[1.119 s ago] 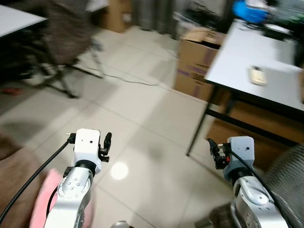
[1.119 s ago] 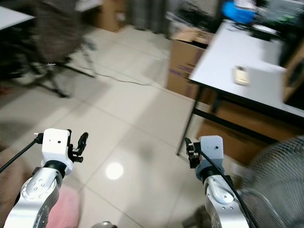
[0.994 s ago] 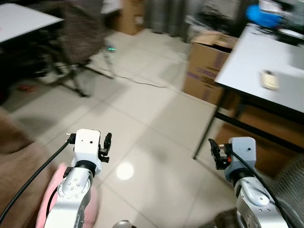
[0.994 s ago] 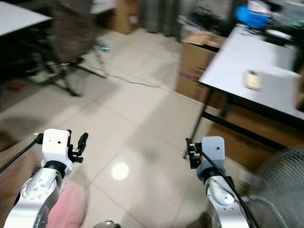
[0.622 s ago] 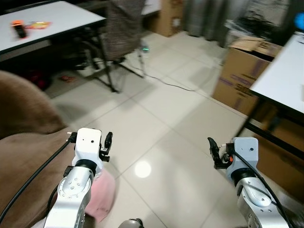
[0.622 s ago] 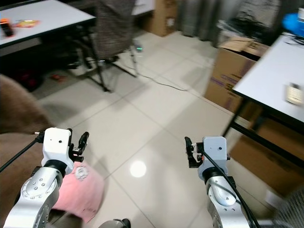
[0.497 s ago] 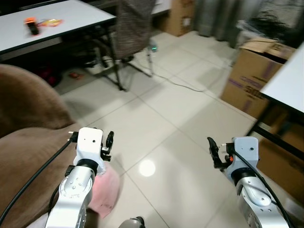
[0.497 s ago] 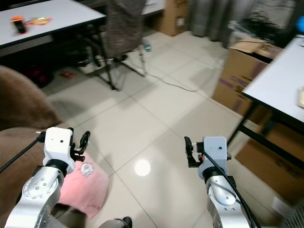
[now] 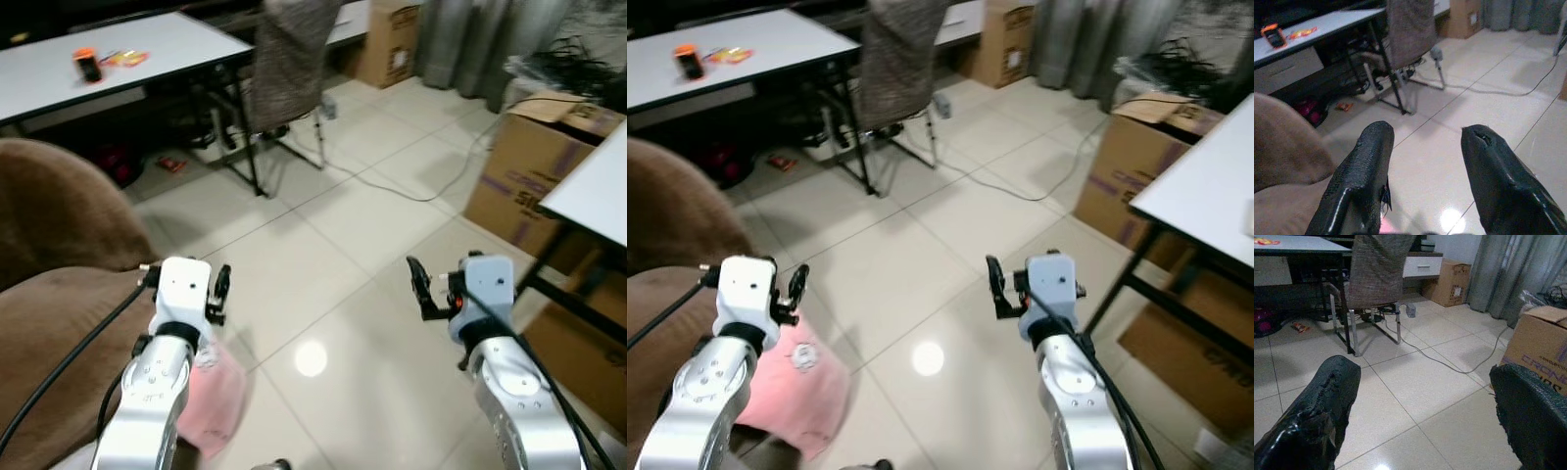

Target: Move the pillow to the sofa from floor

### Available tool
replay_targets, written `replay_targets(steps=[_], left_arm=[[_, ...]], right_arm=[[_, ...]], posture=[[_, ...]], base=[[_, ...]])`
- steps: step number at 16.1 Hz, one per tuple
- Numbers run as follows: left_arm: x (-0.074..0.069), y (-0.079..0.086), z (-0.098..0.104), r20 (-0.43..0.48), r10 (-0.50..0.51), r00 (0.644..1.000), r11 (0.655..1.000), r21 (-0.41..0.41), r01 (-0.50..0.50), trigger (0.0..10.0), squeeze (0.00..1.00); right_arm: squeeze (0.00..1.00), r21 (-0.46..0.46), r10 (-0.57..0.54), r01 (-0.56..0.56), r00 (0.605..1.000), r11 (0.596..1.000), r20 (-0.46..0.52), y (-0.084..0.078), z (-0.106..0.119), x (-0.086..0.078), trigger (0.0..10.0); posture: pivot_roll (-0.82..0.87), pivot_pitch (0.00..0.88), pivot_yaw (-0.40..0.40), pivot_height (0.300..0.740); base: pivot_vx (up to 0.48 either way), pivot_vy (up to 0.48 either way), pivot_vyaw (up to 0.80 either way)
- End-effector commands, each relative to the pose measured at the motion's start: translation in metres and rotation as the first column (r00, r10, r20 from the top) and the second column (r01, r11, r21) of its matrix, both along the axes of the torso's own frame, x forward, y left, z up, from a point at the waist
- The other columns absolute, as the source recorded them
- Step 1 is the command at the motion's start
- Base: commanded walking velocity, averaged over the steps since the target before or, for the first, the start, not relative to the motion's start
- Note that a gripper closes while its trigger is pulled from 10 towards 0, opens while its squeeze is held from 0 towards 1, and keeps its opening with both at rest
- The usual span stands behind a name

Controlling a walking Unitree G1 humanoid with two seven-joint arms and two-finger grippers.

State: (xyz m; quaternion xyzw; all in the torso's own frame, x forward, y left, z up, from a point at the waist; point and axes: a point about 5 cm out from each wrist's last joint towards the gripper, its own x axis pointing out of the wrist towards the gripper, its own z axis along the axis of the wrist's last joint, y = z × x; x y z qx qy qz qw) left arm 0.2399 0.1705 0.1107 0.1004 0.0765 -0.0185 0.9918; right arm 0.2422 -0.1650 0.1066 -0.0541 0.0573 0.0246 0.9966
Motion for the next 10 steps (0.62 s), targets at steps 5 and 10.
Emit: replay_targets(steps=[5,10], left_arm=[[0.003,0.006,0.005,0.031,0.033,0.999,0.999,-0.003,-0.033,10.0,0.00],[-0.004,0.001,0.002,0.021,0.025,0.999,1.000,-0.010,-0.024,10.0,0.00]], right_arm=[[0.00,0.068,0.108,-0.104,0.992,0.992,-0.059,0.012,-0.006,0.000,10.0],[0.00,0.098,0.132,-0.124,0.989,0.987,-0.074,0.015,-0.006,0.001,10.0]], posture=[[-0.07,0.000,0.003,0.740],[-0.07,0.000,0.001,0.740]], base=[[0.000,-0.076,0.08],[0.000,0.000,0.80]])
